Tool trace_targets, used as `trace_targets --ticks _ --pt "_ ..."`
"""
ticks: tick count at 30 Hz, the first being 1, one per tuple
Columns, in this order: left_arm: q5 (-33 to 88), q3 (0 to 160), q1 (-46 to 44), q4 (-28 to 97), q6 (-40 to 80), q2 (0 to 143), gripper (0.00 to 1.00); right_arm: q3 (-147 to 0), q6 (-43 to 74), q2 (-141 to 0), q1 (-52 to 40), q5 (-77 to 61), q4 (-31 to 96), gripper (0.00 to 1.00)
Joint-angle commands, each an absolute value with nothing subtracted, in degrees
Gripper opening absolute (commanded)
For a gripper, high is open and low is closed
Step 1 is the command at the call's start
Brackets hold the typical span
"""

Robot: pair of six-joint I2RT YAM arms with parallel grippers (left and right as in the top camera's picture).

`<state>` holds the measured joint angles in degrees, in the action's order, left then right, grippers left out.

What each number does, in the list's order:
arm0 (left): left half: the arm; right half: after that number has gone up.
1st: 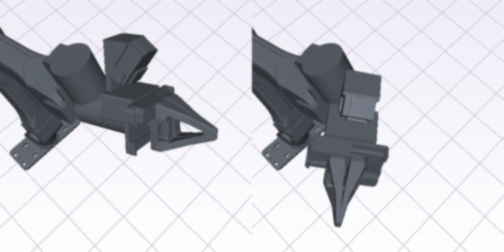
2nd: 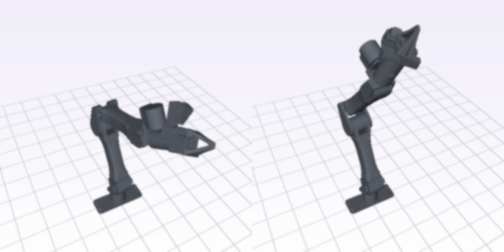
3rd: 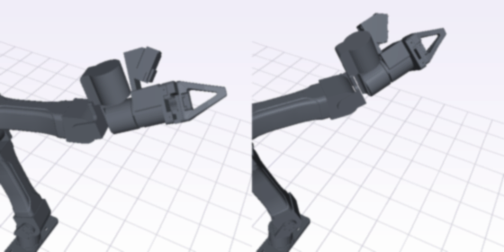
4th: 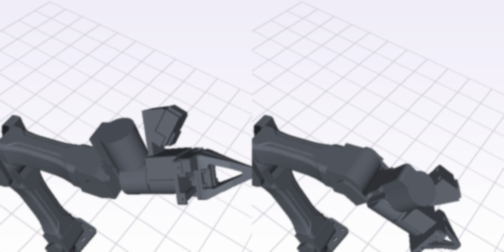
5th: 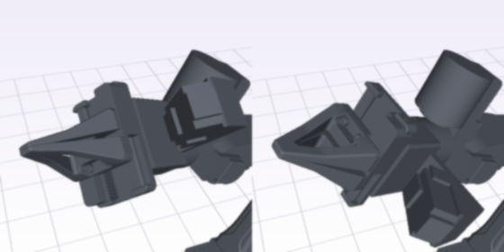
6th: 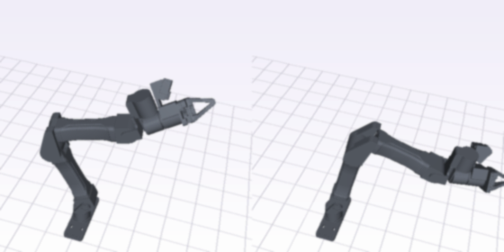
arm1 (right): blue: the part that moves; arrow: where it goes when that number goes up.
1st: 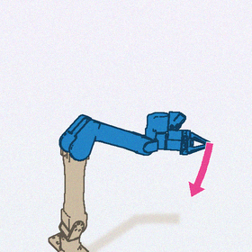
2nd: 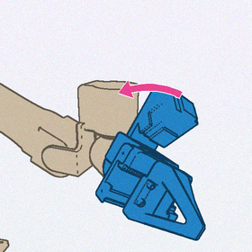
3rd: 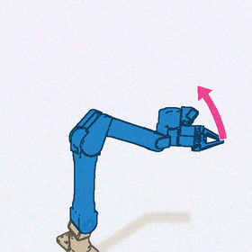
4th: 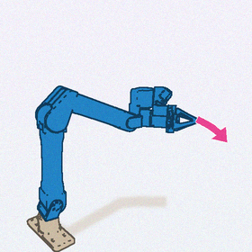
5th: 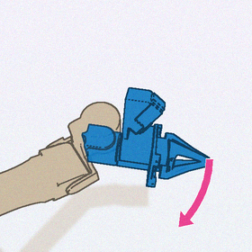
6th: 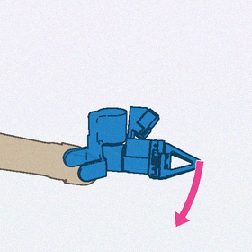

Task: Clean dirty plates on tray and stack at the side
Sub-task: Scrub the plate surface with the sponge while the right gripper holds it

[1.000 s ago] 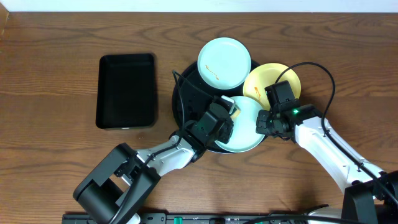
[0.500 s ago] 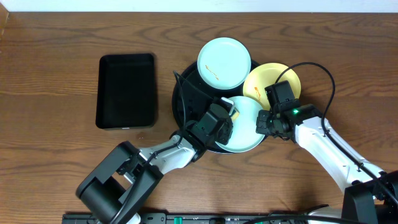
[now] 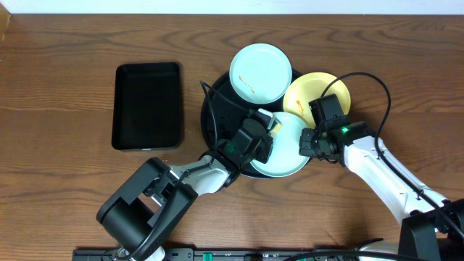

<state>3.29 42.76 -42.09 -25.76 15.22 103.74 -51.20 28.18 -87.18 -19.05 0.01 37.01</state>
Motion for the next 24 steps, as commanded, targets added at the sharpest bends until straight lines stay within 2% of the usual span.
trace_targets --ticks 1,24 --pt "3.36 42.65 -41.8 -26.55 15.11 106.41 0.08 -50.98 27.57 -87.33 -19.97 -1.17 36.84 0.01" --pt "3.4 42.65 -38.81 -35.09 14.72 107.07 0.08 -50.98 27.59 -87.33 -19.97 -1.17 36.82 0.01"
